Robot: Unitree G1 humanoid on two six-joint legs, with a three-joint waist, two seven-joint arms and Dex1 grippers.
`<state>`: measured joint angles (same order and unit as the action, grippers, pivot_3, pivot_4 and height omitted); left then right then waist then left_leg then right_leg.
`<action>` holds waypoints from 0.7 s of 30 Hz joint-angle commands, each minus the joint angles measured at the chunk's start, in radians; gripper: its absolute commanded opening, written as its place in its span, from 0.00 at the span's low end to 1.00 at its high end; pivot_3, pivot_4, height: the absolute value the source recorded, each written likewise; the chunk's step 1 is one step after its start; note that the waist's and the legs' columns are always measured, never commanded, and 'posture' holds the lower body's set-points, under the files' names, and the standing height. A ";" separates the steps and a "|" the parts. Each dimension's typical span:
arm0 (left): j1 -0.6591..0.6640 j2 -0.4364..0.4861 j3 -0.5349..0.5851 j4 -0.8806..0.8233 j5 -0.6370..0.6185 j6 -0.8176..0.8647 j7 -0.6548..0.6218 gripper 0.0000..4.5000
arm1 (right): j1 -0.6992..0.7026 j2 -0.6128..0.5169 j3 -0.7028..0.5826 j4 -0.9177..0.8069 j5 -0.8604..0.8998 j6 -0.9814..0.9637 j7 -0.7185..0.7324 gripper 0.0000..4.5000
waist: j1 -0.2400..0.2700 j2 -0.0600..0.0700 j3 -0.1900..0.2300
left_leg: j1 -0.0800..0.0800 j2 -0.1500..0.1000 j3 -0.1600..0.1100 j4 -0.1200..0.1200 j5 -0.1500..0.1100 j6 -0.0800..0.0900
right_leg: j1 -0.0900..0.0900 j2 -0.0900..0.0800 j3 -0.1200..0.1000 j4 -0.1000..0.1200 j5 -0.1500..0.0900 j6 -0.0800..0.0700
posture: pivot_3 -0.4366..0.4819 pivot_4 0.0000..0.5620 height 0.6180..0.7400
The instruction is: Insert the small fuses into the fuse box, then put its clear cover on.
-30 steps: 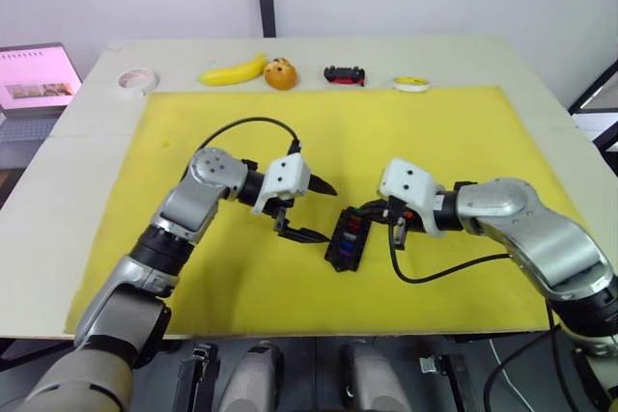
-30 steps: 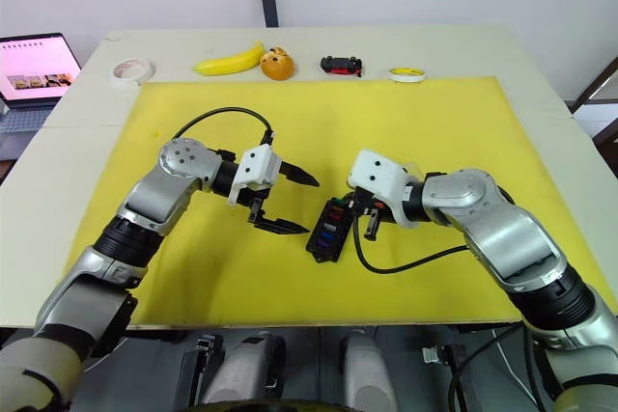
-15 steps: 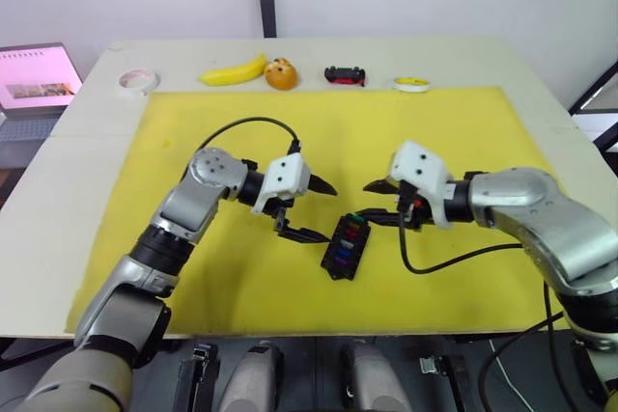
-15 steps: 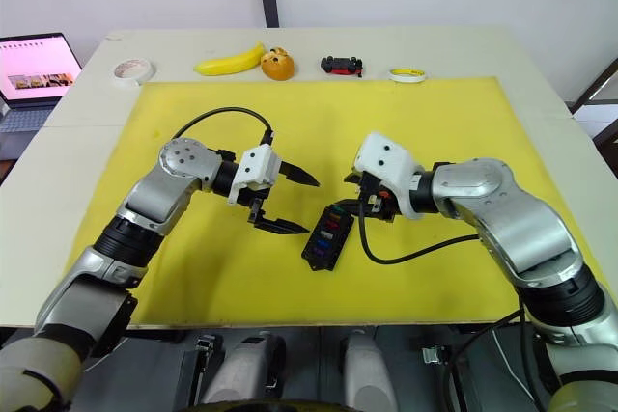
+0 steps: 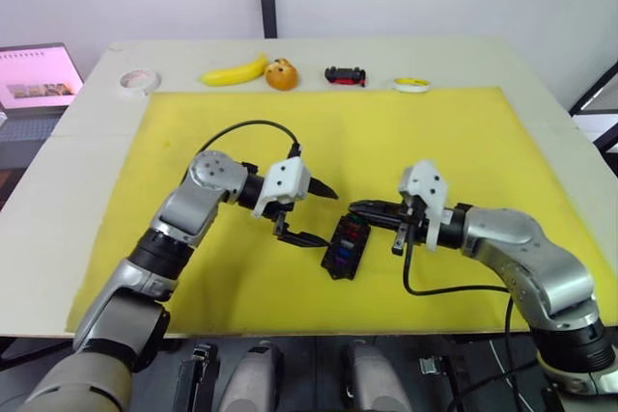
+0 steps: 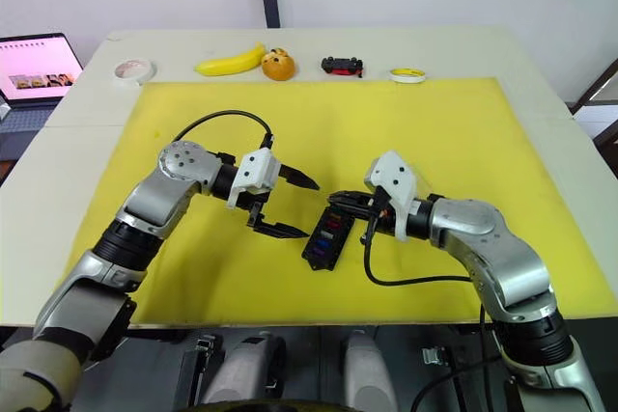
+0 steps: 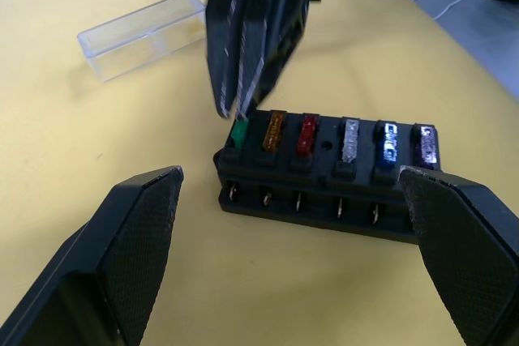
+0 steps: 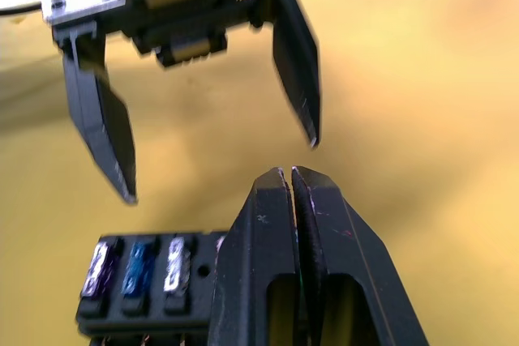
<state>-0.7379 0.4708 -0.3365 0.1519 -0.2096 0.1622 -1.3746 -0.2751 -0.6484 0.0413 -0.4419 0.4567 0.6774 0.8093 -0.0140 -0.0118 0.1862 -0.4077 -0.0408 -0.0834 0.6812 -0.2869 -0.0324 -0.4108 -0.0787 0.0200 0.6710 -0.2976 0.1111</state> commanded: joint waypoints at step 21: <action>0.006 0.008 0.031 -0.051 -0.020 0.015 0.026 1.00 | -0.002 -0.031 0.020 -0.033 -0.009 0.057 -0.036 0.02 | 0.001 0.000 -0.001 | 0.002 0.000 0.000 0.000 0.000 0.001 | 0.002 0.000 0.000 0.000 0.000 0.000 | 0.48 0.27 1.00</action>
<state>-0.7374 0.4709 -0.3359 0.1357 -0.2098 0.1717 -1.3520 -0.2760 -0.6827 0.0733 -0.4425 0.4240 0.7173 0.7743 -0.0134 -0.0118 0.1855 -0.4059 -0.0408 -0.0839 0.6811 -0.2874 -0.0316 -0.4084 -0.0786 0.0198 0.6706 -0.2975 0.1112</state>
